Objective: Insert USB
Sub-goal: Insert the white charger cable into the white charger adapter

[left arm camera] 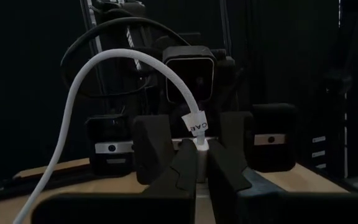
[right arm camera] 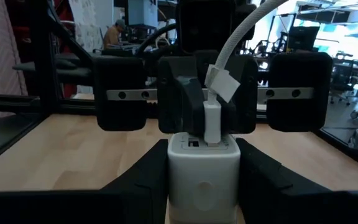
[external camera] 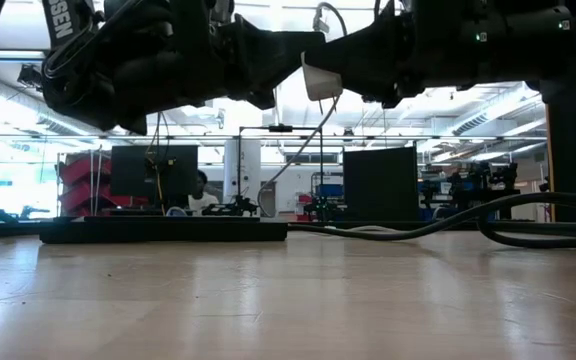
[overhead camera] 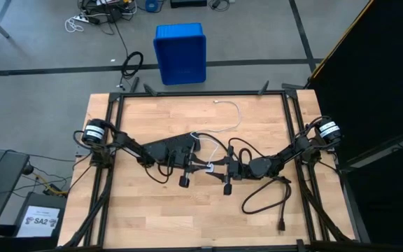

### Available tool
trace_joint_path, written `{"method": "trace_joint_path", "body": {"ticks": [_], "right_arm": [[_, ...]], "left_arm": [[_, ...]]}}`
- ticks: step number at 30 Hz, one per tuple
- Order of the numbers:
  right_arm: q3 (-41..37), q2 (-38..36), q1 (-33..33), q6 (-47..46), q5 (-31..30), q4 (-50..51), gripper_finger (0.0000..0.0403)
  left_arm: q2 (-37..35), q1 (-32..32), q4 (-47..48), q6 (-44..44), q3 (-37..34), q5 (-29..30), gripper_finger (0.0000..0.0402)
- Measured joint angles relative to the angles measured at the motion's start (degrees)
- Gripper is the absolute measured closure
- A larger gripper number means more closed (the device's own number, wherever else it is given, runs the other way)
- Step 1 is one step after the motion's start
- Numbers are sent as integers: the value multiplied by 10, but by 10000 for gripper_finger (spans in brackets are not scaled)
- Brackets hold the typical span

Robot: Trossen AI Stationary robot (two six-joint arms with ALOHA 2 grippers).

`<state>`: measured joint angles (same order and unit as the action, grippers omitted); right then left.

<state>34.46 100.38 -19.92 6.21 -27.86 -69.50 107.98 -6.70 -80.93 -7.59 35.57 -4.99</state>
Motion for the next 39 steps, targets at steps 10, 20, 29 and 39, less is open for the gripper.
{"method": "trace_joint_path", "body": {"ticks": [10,20,29,39], "right_arm": [[0,0,1,-16,-10,9,290],[1,-1,2,-39,-18,21,290],[2,-2,2,-39,-17,21,290],[2,-2,2,-45,-14,30,290]], "left_arm": [[3,0,-14,19,-1,12,384],[4,0,-35,40,-2,15,291],[4,-1,-44,55,-2,37,293],[4,3,-42,63,-3,43,327]]}}
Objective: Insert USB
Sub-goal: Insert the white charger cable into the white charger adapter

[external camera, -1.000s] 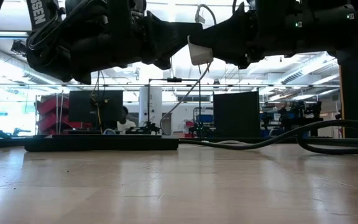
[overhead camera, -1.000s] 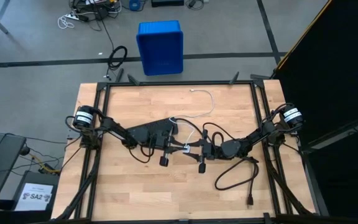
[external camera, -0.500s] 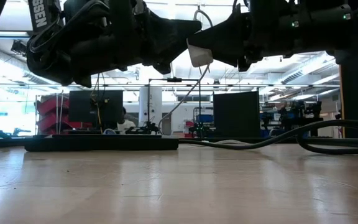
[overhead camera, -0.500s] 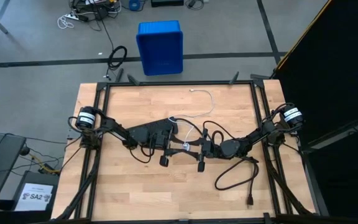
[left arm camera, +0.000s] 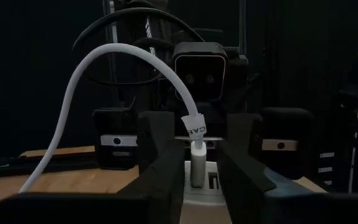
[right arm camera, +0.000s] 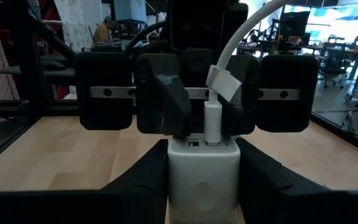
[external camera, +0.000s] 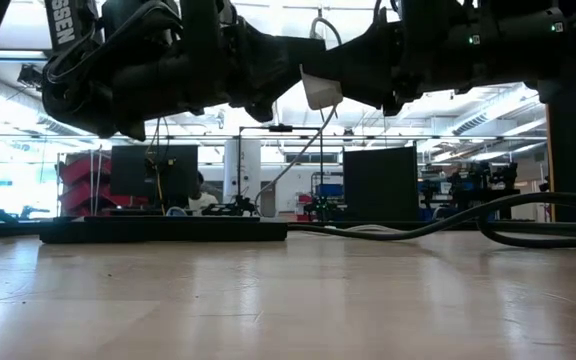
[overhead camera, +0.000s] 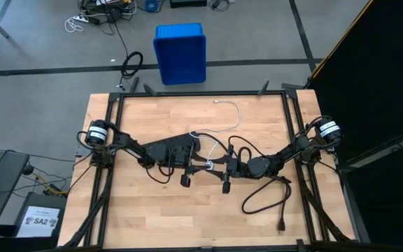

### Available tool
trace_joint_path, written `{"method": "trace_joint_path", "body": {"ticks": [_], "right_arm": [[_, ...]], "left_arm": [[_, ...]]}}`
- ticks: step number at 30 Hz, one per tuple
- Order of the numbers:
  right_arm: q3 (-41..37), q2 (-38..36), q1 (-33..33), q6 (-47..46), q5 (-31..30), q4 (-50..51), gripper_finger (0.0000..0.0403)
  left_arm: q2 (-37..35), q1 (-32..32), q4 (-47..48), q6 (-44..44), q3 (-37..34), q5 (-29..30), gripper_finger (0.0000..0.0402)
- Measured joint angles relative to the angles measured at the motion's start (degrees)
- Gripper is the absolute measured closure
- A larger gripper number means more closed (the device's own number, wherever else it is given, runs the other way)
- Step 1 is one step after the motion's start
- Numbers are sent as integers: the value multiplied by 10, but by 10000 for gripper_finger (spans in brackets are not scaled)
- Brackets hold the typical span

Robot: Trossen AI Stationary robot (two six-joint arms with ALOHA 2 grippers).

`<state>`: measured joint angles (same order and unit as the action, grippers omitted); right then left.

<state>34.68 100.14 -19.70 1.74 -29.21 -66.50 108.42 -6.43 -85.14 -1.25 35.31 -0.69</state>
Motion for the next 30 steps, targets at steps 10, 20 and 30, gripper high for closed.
{"method": "trace_joint_path", "body": {"ticks": [10,20,30], "right_arm": [[0,0,0,-6,0,5,290],[2,-1,0,-7,0,2,290],[2,-2,0,-8,6,9,290]], "left_arm": [[0,27,0,47,0,-38,330],[-15,33,8,53,0,-49,330],[-35,36,63,76,0,-61,273]]}}
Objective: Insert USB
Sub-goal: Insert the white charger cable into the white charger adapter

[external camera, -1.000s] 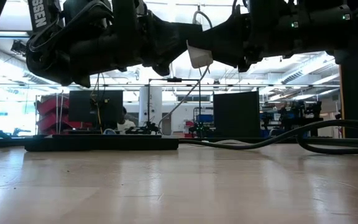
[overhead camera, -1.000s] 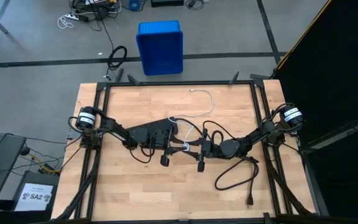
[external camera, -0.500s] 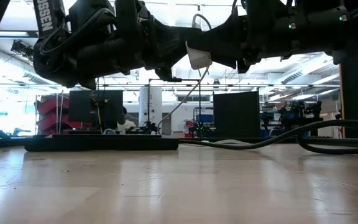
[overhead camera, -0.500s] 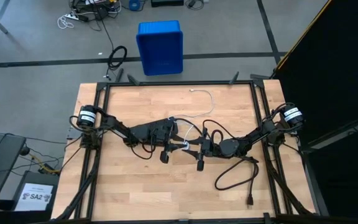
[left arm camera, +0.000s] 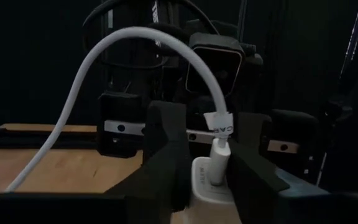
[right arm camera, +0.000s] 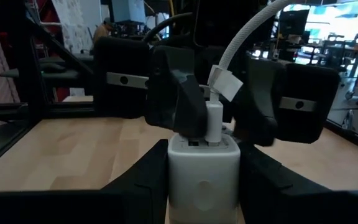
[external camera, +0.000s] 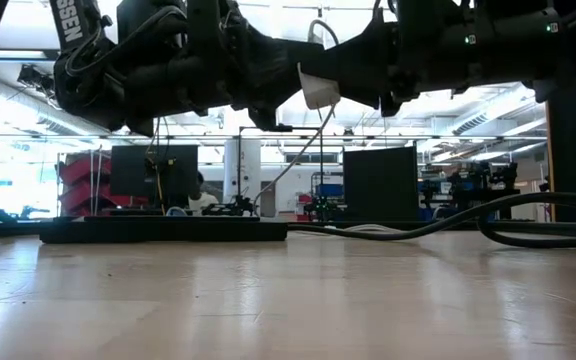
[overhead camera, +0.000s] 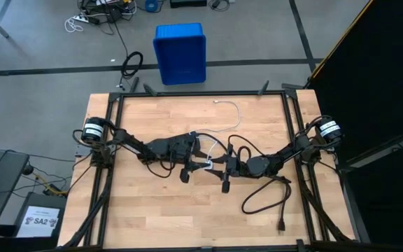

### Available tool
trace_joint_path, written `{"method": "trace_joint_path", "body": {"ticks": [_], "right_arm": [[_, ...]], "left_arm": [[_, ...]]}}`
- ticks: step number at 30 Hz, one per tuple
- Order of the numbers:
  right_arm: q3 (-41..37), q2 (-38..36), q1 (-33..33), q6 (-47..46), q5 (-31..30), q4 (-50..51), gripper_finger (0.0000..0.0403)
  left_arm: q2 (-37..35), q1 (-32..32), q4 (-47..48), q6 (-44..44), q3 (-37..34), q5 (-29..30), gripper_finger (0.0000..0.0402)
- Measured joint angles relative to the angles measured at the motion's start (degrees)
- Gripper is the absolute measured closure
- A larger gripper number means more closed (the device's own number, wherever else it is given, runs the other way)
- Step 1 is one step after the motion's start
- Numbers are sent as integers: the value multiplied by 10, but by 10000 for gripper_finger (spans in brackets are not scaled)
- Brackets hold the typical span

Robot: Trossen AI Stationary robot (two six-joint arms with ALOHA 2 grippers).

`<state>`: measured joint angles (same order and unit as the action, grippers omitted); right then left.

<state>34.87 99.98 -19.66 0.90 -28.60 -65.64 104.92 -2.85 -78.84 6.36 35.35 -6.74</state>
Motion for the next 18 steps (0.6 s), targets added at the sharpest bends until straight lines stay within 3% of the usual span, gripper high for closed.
{"method": "trace_joint_path", "body": {"ticks": [10,18], "right_arm": [[0,0,0,-7,1,0,290],[0,0,2,-10,-5,-6,290]], "left_arm": [[0,0,3,4,0,-2,158],[-14,0,10,1,-1,-17,149]]}}
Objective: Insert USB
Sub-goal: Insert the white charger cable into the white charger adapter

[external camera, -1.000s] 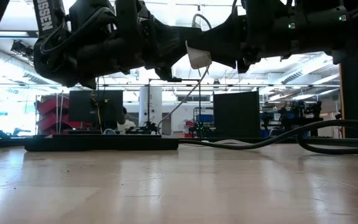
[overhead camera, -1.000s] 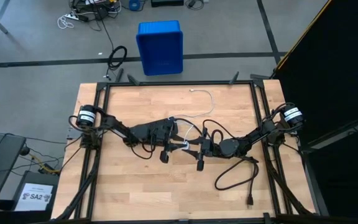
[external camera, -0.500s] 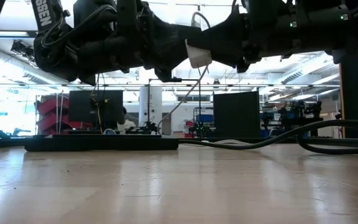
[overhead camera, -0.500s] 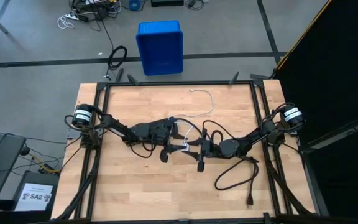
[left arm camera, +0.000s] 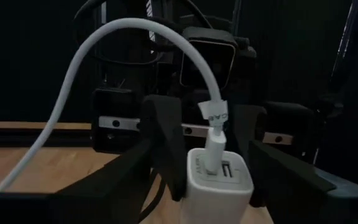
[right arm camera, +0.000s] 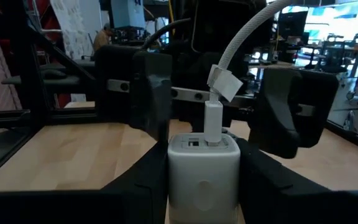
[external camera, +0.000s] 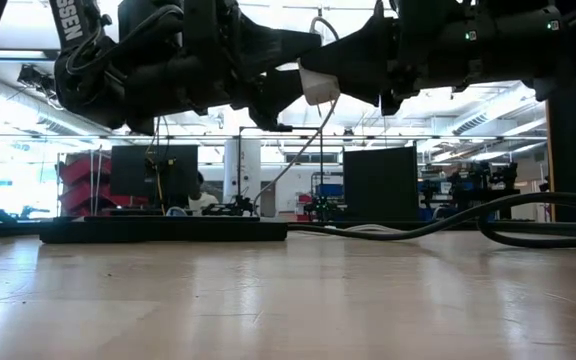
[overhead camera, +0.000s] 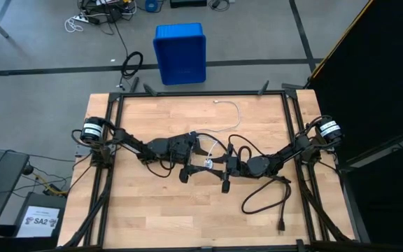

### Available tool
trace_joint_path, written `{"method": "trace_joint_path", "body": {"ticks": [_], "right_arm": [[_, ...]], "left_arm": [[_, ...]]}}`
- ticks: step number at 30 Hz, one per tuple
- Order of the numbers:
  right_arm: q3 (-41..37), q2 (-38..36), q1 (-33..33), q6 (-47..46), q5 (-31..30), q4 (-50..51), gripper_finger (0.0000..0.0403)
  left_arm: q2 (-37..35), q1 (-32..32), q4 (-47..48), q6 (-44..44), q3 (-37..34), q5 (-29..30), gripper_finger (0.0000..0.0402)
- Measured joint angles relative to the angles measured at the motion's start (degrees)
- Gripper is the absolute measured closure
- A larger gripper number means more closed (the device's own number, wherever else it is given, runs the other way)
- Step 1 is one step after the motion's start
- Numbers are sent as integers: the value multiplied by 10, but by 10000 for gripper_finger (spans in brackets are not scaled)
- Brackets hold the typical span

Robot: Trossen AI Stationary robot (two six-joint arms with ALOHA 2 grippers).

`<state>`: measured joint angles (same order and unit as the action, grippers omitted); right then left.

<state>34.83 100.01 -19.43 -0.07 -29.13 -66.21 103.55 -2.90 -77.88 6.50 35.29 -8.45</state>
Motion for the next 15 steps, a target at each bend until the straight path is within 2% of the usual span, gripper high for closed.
{"method": "trace_joint_path", "body": {"ticks": [15], "right_arm": [[0,0,1,-5,-1,6,290]], "left_arm": [[-20,15,10,-3,0,20,156]]}}
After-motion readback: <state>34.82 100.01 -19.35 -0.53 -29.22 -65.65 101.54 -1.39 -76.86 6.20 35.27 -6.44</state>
